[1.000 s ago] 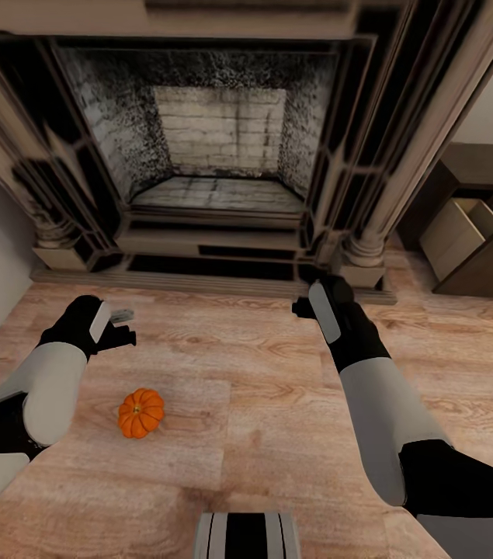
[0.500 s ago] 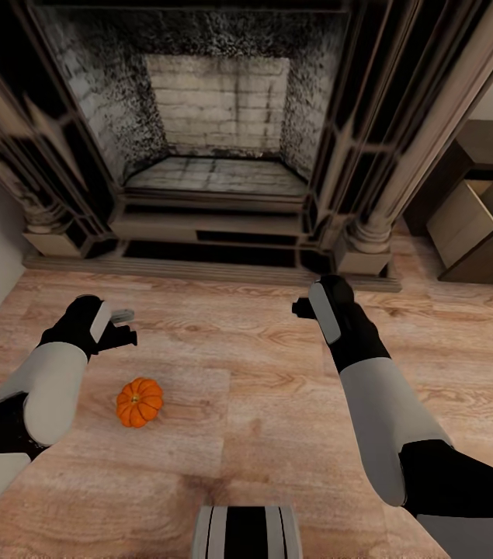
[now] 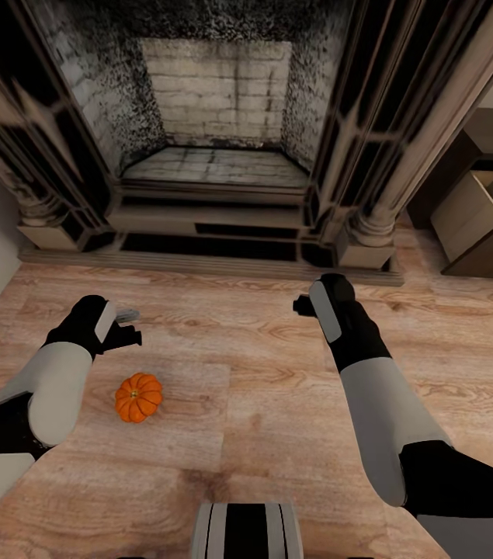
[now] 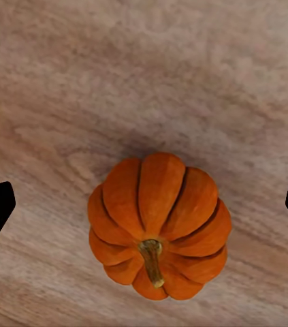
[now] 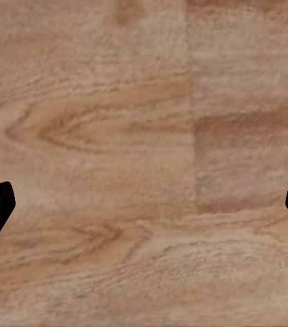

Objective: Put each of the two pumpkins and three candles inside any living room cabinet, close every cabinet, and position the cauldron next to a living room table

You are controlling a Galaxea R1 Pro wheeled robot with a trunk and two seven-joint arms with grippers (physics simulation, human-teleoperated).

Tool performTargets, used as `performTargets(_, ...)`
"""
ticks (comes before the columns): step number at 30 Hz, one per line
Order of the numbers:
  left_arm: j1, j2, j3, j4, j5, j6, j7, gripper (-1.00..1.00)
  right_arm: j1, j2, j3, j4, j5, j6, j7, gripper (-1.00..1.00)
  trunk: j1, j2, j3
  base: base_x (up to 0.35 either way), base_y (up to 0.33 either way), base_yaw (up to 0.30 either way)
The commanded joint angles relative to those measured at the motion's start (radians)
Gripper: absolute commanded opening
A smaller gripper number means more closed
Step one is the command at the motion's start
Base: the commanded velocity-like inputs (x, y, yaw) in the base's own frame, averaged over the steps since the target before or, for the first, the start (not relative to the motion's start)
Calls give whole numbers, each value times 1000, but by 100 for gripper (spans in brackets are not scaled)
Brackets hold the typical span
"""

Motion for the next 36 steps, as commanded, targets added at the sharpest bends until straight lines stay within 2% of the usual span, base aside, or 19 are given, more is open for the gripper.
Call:
performTargets(1, -1, -1, 7, -1, -10, 4, -4, 100, -1, 0, 1, -2, -10, 2, -11, 100, 0, 0, -1, 0, 0, 0)
performTargets(6, -1, -2, 7, -1, -10, 3, -4, 100, -19, 0, 2, -2, -9, 4, -24, 100, 0, 0, -1, 0, 0, 0)
performTargets(9, -1, -3, 7, -1, -9, 3, -4, 100, -58, 0, -1, 24, -10, 5, -28, 100, 0, 0, -1, 0, 0, 0)
performTargets(12, -1, -4, 7, -1, -9, 4, -4, 100, -128, 0, -6, 118, -11, 5, -29, 100, 0, 0, -1, 0, 0, 0)
performTargets(13, -1, -6, 8, -1, -8, 4, -3, 100, -174, 0, -12, 194, -12, 4, -29, 100, 0, 0, -1, 0, 0, 0)
performTargets(16, -1, -10, 7, -1, -9, 4, -3, 100, -249, 0, -28, 328, -14, 3, -28, 100, 0, 0, -1, 0, 0, 0)
performTargets(17, -1, -12, 7, -1, -8, 4, -3, 100, -300, 0, -46, 417, -16, 1, -28, 100, 0, 0, -1, 0, 0, 0)
performTargets(19, -1, -13, 7, -1, -8, 4, -3, 100, -346, 0, -69, 498, -17, 0, -28, 100, 0, 0, -1, 0, 0, 0)
performTargets(20, -1, -14, 7, -1, -8, 4, -3, 100, -388, 0, -94, 569, -17, 0, -28, 100, 0, 0, -1, 0, 0, 0)
performTargets(23, -1, -14, 7, -1, -8, 5, -3, 100, -439, 0, -130, 664, -18, 1, -28, 100, 0, 0, -1, 0, 0, 0)
performTargets(24, -1, -15, 7, -1, -8, 5, -2, 100, -468, 0, -147, 725, -18, 1, -29, 100, 0, 0, -1, 0, 0, 0)
performTargets(29, -1, -15, 7, -1, -8, 5, -2, 100, -525, 0, -171, 862, -21, 1, -28, 100, 0, 0, -1, 0, 0, 0)
performTargets(31, -1, -16, 7, -1, -8, 6, -2, 100, -534, 0, -174, 888, -31, 1, -28, 100, 0, 0, -1, 0, 0, 0)
performTargets(36, -1, -15, 8, -1, -8, 6, -2, 100, -559, 0, -178, 936, -101, 3, -31, 100, 0, 0, -1, 0, 0, 0)
